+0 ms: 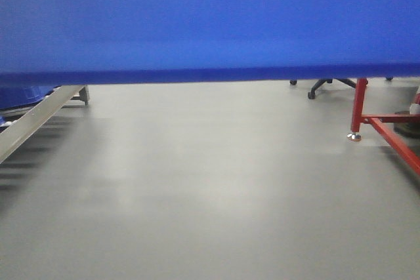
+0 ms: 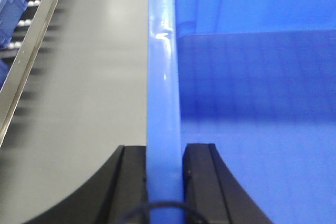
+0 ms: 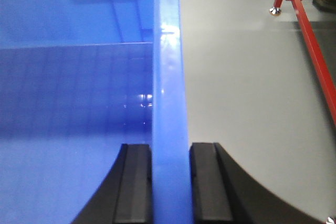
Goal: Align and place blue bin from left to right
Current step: 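Hold the bin with both grippers while the base turns across the floor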
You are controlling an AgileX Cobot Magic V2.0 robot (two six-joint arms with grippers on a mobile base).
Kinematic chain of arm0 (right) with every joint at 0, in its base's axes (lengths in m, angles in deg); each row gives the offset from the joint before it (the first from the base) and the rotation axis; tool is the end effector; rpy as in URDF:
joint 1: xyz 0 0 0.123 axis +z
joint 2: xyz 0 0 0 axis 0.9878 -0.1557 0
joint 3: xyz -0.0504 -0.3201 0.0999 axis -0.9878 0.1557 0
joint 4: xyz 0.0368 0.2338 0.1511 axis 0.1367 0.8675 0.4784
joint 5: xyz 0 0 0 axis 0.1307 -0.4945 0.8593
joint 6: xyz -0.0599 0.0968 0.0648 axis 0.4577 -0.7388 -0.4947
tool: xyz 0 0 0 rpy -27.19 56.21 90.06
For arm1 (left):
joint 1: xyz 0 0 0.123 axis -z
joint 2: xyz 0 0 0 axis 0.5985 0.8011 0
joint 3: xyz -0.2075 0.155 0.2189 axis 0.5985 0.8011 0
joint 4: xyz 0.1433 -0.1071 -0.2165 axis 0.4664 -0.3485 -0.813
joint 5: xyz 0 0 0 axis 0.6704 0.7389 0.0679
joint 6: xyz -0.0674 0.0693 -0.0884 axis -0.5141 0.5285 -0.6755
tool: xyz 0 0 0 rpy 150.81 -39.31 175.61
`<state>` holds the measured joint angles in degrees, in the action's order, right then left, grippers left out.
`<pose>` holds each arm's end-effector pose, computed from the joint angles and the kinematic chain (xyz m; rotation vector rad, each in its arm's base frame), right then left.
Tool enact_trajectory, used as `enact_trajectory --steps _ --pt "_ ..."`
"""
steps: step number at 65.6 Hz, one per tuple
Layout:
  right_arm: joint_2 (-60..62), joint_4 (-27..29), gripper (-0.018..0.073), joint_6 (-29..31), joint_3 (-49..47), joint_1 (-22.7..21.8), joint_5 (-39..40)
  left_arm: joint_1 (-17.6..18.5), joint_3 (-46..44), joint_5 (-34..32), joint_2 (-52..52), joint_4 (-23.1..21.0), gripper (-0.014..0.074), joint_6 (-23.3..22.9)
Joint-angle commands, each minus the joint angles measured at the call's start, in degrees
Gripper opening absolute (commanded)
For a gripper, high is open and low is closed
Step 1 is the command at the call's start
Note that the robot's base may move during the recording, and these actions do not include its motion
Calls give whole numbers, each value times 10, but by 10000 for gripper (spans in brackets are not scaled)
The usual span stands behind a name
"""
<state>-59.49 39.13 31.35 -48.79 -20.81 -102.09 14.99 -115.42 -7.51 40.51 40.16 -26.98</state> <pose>0.1949 0.1883 0.4843 -0.2279 2.1576 0.2029 0.2350 -0.1488 0.5045 -0.0625 2.1297 0.0604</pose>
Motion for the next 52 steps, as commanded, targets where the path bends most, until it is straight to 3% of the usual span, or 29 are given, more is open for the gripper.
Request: enact_trajectory --steps 1,52 --pt "0 1 -81 8 -7 9 115 10 -6 -53 -2 -13 -111 -2" --pt "0 1 -81 8 -7 9 120 10 -6 -53 -2 -13 -111 -2"
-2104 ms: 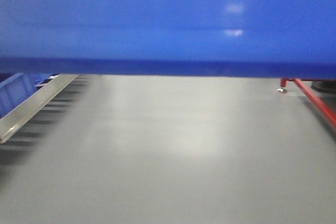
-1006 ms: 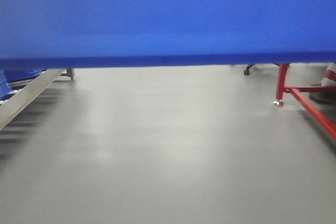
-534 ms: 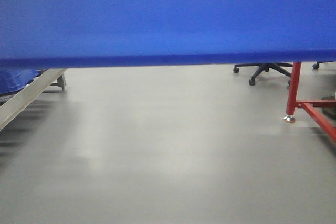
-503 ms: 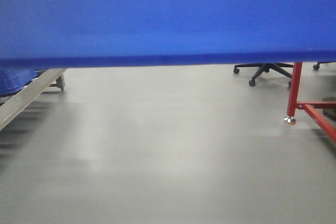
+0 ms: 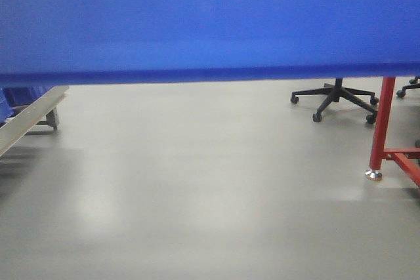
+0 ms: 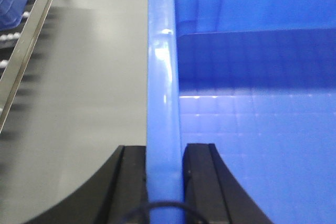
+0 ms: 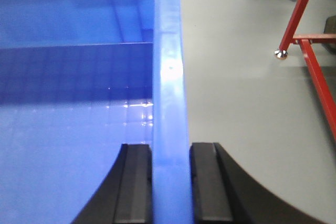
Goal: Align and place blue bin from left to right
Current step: 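Hold the bin with both grippers while the base turns across the floor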
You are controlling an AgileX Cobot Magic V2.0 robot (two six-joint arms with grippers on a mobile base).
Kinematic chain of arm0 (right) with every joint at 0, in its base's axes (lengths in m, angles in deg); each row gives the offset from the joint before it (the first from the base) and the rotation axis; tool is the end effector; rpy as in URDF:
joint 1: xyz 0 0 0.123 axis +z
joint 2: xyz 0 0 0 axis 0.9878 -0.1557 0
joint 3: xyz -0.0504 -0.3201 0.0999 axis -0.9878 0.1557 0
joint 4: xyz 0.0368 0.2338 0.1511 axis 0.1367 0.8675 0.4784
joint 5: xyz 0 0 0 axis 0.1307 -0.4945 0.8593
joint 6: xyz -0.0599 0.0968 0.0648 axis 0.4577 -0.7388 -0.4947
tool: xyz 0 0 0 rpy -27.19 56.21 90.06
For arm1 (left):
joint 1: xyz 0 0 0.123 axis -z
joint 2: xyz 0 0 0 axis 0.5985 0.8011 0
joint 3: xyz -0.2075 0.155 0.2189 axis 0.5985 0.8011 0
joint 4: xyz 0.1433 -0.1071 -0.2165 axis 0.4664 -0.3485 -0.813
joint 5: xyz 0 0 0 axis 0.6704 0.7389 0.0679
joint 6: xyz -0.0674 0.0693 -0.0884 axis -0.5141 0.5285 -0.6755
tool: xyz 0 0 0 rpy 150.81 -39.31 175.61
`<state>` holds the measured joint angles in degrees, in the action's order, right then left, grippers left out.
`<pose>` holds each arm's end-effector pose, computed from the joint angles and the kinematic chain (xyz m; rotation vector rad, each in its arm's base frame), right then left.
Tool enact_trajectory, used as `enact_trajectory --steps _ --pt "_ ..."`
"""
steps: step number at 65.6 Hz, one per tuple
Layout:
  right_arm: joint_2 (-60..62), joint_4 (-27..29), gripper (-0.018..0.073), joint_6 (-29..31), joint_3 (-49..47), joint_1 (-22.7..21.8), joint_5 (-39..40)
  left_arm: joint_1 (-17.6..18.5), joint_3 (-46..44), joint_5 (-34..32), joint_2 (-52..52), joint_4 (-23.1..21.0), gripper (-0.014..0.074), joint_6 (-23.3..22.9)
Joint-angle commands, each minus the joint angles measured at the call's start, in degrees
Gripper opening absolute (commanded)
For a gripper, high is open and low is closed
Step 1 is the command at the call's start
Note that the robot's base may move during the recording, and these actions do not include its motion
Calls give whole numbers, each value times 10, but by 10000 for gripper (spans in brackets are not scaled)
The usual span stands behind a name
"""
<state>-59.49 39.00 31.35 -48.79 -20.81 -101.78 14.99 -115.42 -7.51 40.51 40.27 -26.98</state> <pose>0.1951 0.1887 0.4849 -0.2297 2.1523 0.2058 0.2351 -0.1486 0.5047 -0.0626 2.1282 0.0619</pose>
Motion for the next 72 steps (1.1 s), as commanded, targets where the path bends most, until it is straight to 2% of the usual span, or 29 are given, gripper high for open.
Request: enact_trajectory --steps 1,72 --pt "0 3 -81 8 -7 9 116 10 -6 -53 -2 -14 -111 -2" --pt "0 3 -81 8 -7 9 120 10 -6 -53 -2 -14 -111 -2"
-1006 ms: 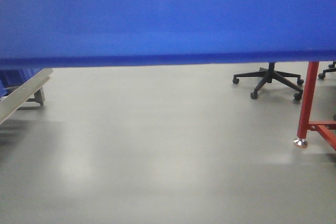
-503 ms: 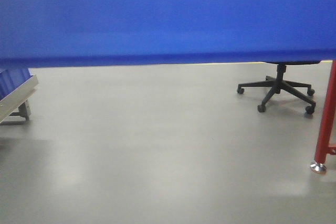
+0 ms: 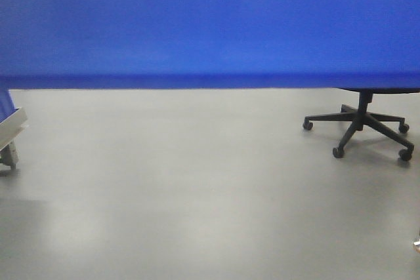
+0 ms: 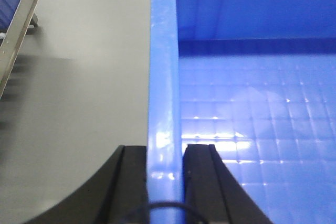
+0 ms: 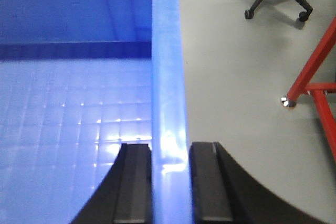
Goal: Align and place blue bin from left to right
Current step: 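Hold the bin with both grippers while the base turns across the floor, then hold the bin while the base drives to another bin shelf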
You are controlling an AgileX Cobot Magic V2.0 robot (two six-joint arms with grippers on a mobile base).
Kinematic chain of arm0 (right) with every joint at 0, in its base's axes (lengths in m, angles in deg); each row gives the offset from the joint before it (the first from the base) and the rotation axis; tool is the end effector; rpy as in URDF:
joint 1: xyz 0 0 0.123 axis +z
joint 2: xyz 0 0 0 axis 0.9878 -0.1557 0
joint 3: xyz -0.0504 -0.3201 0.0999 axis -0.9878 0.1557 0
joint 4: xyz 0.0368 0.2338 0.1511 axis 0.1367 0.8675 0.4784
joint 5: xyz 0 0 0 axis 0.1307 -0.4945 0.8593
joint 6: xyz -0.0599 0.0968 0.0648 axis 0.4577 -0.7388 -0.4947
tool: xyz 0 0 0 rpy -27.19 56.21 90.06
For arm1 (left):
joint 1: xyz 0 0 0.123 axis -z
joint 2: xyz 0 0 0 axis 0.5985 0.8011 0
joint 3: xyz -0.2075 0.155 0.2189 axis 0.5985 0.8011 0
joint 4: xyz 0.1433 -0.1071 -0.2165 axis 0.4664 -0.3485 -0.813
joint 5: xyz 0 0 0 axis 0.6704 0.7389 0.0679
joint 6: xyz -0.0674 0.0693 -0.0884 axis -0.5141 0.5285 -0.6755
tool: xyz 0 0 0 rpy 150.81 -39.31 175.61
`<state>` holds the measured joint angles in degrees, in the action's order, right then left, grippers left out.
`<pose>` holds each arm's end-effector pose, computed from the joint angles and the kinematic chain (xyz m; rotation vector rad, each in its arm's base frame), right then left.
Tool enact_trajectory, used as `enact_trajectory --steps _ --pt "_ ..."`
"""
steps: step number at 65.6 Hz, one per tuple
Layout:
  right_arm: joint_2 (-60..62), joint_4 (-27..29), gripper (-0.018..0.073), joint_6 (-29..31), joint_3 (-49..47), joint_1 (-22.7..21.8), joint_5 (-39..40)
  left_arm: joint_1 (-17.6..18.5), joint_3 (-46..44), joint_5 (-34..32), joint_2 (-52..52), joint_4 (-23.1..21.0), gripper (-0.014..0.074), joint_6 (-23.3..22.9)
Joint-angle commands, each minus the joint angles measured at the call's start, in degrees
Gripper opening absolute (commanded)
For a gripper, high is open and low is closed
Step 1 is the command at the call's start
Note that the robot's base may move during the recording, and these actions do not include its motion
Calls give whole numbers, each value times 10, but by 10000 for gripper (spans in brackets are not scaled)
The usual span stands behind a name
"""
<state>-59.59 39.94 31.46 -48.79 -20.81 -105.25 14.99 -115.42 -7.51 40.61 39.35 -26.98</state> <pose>0.1928 0.1840 0.4788 -0.2121 2.2058 0.1628 0.2347 -0.1504 0.5028 -0.0611 2.1415 0.0507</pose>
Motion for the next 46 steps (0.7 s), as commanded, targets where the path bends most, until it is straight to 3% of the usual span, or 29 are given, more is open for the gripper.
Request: enact_trajectory --steps 1,46 --pt "1 -7 -81 7 -7 9 154 10 -6 -53 -3 -5 -111 -2" --pt "1 -7 -81 7 -7 9 158 10 -6 -53 -3 -4 -111 -2"
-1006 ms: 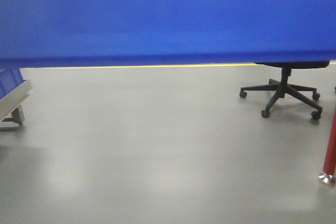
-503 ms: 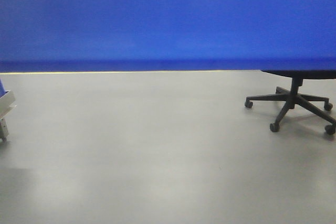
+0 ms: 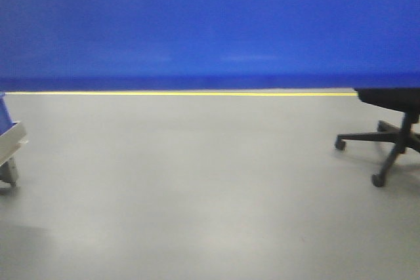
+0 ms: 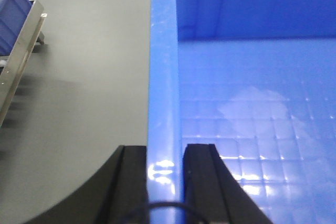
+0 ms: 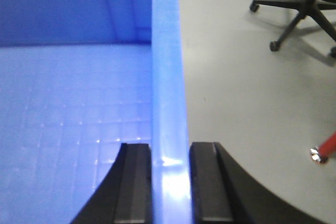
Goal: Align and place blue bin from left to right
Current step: 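Hold the bin while the base drives to another bin shelf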
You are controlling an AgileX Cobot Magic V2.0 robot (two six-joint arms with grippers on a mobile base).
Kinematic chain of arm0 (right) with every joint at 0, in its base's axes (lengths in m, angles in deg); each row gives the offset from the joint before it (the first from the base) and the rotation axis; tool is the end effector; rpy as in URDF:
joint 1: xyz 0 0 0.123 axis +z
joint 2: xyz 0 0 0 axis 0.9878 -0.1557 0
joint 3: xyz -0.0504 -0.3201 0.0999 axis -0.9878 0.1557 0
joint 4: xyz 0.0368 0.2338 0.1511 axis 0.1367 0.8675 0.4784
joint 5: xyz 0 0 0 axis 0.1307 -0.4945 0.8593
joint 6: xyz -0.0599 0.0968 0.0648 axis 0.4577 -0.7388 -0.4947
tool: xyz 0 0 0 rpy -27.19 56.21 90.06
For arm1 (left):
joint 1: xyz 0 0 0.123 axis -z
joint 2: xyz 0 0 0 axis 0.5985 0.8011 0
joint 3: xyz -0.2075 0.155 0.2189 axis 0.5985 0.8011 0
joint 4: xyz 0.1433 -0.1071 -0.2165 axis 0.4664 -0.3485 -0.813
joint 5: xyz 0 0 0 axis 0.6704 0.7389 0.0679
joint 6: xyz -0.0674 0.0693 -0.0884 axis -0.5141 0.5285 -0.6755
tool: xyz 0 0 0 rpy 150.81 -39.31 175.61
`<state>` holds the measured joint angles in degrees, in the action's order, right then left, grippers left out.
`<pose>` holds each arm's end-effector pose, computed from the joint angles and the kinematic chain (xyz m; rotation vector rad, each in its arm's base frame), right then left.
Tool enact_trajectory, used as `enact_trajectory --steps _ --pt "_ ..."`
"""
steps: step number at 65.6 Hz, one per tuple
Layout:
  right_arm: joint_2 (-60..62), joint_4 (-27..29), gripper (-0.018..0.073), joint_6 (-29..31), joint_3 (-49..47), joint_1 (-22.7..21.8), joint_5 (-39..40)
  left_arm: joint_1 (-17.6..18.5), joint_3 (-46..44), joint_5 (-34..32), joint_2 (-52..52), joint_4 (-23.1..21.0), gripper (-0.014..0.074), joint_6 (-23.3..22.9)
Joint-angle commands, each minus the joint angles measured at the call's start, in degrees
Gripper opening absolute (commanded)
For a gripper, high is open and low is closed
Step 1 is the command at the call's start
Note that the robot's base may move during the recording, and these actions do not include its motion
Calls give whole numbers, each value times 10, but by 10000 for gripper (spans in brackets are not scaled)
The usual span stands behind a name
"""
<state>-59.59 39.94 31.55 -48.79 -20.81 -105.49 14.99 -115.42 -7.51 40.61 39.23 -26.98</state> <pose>0.1926 0.1835 0.4785 -0.2124 2.2084 0.1581 0.2346 -0.1506 0.5026 -0.0610 2.1431 0.0490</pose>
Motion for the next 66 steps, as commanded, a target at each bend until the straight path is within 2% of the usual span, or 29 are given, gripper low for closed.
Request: enact_trajectory --steps 1,25,66 --pt "1 -7 -81 6 -7 9 161 10 -6 -53 -3 -3 -111 -2" --pt "1 -7 -81 6 -7 9 162 10 -6 -53 -3 32 -111 -2" --pt "1 -7 -81 6 -7 9 162 10 -6 -53 -3 34 -111 -2"
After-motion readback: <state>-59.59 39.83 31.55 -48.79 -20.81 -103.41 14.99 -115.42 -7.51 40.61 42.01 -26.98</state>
